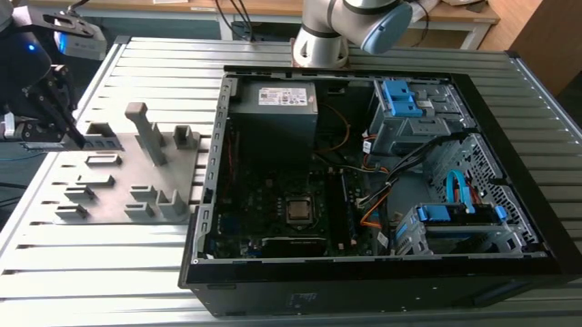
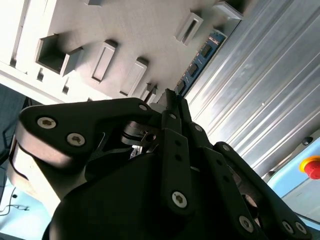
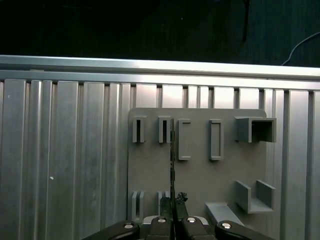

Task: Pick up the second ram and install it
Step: 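Pick up the second ram and move it above second insertion slot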

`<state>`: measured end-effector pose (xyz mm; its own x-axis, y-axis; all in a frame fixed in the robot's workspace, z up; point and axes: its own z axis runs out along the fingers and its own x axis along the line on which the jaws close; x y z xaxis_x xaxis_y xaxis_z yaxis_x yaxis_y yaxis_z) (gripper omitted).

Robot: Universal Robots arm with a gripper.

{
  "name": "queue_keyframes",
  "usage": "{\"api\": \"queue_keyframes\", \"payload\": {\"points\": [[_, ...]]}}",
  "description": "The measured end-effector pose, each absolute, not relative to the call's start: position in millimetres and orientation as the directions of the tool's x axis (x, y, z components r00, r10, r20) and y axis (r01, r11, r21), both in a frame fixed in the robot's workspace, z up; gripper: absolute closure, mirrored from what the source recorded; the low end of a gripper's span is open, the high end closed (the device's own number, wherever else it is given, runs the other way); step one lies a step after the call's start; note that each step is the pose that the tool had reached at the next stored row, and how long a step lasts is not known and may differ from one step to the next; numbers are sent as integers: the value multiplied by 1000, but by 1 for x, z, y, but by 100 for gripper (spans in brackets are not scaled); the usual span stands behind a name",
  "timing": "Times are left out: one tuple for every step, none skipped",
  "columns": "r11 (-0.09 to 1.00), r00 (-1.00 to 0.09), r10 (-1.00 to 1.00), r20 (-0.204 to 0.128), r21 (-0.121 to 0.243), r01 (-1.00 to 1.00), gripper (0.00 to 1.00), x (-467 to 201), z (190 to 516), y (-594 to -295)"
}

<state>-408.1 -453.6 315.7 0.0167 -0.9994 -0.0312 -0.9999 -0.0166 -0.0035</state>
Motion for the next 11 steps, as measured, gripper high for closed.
{"api": "queue_keyframes", "payload": {"points": [[-17,17,-999,-31,-3,-1000,86,-408,317,-454],[-17,17,-999,-31,-3,-1000,86,-408,318,-454],[-17,17,-999,-31,-3,-1000,86,-408,319,-454],[-17,17,-999,-31,-3,-1000,86,-408,320,-454],[-17,17,-999,-31,-4,-1000,86,-408,321,-454],[-17,17,-999,-31,-3,-1000,86,-408,323,-454],[-17,17,-999,-31,-3,-1000,86,-408,324,-454],[-17,17,-999,-31,-3,-1000,86,-408,325,-454],[-17,17,-999,-31,-3,-1000,86,-408,326,-454],[-17,17,-999,-31,-3,-1000,86,-408,326,-454],[-17,17,-999,-31,-4,-1000,86,-408,327,-454]]}}
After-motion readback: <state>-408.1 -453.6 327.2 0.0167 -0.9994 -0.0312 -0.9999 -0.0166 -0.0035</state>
